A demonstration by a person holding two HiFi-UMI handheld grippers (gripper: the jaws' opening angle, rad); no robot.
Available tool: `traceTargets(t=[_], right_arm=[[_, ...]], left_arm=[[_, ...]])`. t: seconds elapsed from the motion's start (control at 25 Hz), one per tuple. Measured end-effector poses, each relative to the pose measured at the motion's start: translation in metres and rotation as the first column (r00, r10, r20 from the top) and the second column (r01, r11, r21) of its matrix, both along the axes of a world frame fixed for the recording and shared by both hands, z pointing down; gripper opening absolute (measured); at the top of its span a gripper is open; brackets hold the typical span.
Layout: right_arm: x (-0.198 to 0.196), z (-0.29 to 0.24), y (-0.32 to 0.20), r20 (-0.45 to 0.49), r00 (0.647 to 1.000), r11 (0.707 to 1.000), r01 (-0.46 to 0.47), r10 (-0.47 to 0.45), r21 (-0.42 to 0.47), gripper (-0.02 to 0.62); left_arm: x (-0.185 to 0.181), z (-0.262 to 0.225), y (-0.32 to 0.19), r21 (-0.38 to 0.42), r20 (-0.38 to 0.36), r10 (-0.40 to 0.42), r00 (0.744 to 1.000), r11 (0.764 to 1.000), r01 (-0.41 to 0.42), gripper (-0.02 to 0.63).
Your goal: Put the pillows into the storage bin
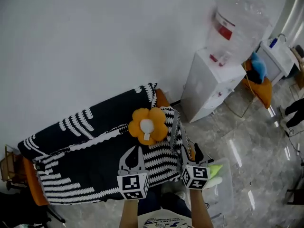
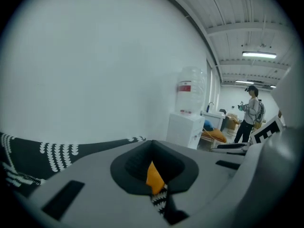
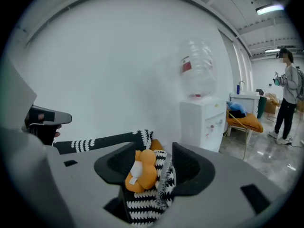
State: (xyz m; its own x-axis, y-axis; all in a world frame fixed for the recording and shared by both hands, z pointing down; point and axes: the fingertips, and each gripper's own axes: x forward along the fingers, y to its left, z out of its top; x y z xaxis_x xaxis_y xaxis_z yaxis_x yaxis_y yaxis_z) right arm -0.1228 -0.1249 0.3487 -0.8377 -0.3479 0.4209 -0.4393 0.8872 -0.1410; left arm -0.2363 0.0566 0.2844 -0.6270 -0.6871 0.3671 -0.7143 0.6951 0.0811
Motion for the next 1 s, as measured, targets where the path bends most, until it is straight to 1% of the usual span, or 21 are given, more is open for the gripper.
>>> traceTargets(t=[0.24, 0.44, 0.64, 0.8, 1.0], right_arm=[[-0.098, 0.009, 0.033, -0.016, 0.998, 0.997, 0.068, -0.068, -0.029, 0.258], [-0.152, 0.025, 0.049, -0.062, 0.992, 0.993, 0.109, -0.112, -0.037, 0.258], [-0.189, 0.049, 0.049, -0.119, 0.983, 0.990, 0.139, -0.142, -0.034, 0.258], [-0.210, 0.078, 0.041, -0.181, 0.968, 0.985, 0.172, -0.175, -0.035, 0.258], [-0.235, 0.121, 0.024, -0.236, 0.950, 0.979, 0.195, -0.204, -0.060, 0.258]], left_arm=[[-0.092, 0.006, 0.052, 0.010, -0.019, -0.100, 0.995, 0.995, 0.100, 0.014], [-0.139, 0.022, 0.080, 0.005, -0.052, -0.141, 0.989, 0.990, 0.142, 0.012], [-0.169, 0.043, 0.096, -0.006, -0.090, -0.181, 0.979, 0.983, 0.181, 0.014], [-0.182, 0.066, 0.103, -0.024, -0.130, -0.214, 0.968, 0.977, 0.212, 0.014], [-0.193, 0.099, 0.103, -0.060, -0.171, -0.262, 0.950, 0.965, 0.255, 0.014]])
